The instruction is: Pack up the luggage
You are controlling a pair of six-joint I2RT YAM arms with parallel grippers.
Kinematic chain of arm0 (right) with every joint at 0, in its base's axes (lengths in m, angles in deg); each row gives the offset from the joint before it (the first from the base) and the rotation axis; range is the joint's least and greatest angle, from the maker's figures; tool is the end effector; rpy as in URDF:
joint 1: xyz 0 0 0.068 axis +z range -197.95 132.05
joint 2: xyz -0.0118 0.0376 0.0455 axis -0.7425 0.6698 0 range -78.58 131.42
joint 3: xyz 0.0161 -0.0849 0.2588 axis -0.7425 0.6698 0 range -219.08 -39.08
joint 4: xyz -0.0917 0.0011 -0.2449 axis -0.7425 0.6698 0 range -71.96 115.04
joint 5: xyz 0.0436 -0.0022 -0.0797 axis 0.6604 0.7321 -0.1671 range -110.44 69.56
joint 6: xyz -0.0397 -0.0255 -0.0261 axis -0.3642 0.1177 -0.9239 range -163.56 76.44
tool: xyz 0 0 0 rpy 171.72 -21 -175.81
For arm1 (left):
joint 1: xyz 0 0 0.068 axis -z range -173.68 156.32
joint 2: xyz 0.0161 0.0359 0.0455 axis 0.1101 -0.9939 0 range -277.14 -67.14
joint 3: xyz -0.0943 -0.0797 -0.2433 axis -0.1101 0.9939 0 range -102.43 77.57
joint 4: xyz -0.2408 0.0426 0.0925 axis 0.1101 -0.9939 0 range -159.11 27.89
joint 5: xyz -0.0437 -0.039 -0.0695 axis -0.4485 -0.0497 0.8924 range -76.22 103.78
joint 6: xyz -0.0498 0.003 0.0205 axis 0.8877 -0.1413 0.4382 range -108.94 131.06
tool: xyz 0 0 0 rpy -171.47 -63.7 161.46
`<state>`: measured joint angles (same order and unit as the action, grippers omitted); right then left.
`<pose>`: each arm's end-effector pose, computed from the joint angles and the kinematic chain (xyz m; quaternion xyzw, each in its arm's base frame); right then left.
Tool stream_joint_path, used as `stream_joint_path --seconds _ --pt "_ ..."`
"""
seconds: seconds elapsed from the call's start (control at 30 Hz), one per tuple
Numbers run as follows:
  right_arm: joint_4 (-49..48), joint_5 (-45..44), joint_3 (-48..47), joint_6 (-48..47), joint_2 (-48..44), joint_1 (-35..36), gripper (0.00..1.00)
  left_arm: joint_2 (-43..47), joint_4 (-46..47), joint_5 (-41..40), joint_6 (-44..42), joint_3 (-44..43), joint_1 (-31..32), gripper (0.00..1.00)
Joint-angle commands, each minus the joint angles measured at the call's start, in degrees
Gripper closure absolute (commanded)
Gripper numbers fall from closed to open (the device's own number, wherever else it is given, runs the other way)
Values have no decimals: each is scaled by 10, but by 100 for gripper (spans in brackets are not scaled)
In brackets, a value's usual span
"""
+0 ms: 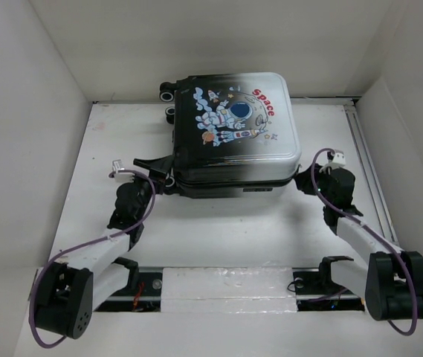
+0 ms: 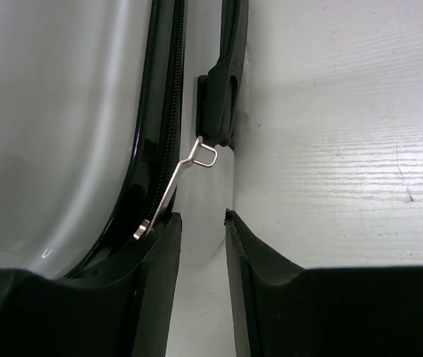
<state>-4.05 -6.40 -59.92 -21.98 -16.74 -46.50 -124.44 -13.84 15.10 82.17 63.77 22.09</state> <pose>0.2221 0.0143 0.1956 0.0711 0.8075 0.2126 0.5455 0.1975 -0.0567 0.2197 -0.3069 0.6035 -0.5117 0.5289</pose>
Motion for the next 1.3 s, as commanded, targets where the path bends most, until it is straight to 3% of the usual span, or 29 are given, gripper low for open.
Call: stream_joint_path --seconds 0.0,0.13,0.3,0.4,0.67,0.77,0.97,1.1,1.27 --pt "-75 97 -12 16 -11 18 62 35 9 -24 47 3 5 10" --pt "-75 97 -7 28 -18 23 62 42 1 -45 78 3 5 30" --pt "-64 103 -2 28 -36 23 62 21 1 -80 93 -17 5 33" --pt "-64 108 4 34 -41 23 62 14 9 -98 98 -18 5 33" --pt "-64 127 4 39 -41 23 58 3 19 -154 98 -31 5 15" --pt "-64 132 4 39 -36 28 57 -11 27 -154 106 -31 -9 16" --pt "-64 132 9 39 -30 39 57 -40 42 -160 130 -44 -16 46" --pt "-64 132 9 39 -35 39 57 -46 42 -171 130 -54 -16 49" --pt "-45 127 14 39 -57 39 54 -62 47 -171 125 -67 -16 85"
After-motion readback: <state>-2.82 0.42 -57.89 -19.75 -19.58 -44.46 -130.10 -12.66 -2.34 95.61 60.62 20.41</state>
